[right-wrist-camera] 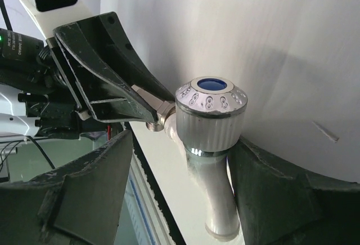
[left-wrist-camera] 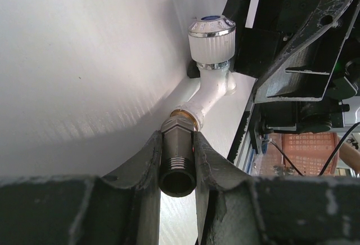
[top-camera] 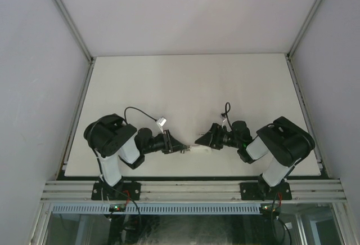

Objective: Install the water faucets

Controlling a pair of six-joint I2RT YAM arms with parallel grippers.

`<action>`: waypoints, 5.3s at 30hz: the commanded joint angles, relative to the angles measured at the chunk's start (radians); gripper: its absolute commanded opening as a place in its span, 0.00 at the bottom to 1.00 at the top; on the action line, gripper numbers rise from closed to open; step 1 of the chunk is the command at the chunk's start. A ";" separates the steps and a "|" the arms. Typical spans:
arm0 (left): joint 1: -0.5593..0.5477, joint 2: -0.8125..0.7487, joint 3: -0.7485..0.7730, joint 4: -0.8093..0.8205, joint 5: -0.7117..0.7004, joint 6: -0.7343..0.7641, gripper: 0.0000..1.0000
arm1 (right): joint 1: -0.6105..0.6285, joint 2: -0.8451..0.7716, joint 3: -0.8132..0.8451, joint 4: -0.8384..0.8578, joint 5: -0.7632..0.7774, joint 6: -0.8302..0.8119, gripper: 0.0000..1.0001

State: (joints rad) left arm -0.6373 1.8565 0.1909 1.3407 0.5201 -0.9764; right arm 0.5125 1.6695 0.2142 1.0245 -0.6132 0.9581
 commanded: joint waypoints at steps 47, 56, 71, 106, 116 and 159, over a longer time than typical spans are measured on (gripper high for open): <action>0.013 -0.902 0.116 -0.428 0.142 0.238 0.00 | -0.008 -1.239 0.085 -0.731 0.052 -0.660 0.00; 0.020 -1.145 0.231 -0.712 0.275 0.409 0.00 | 0.053 -1.239 0.152 -0.599 -0.225 -1.005 0.00; 0.028 -1.221 0.238 -0.337 0.316 0.157 0.00 | 0.241 -1.125 0.263 -0.432 -0.239 -1.280 0.00; 0.025 -1.158 0.249 -0.291 0.254 0.059 0.00 | 0.509 -0.945 0.440 -0.568 -0.004 -1.559 0.00; 0.024 -1.157 0.246 -0.319 0.271 0.075 0.00 | 0.509 -0.935 0.441 -0.561 0.002 -1.559 0.00; 0.024 -1.110 0.236 -0.164 0.206 -0.141 0.00 | 0.512 -0.955 0.421 -0.501 0.007 -1.596 0.00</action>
State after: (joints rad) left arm -0.6147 0.7654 0.3817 1.1545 0.7822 -1.0393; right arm 1.0161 0.7399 0.5995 0.5056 -0.6247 -0.5789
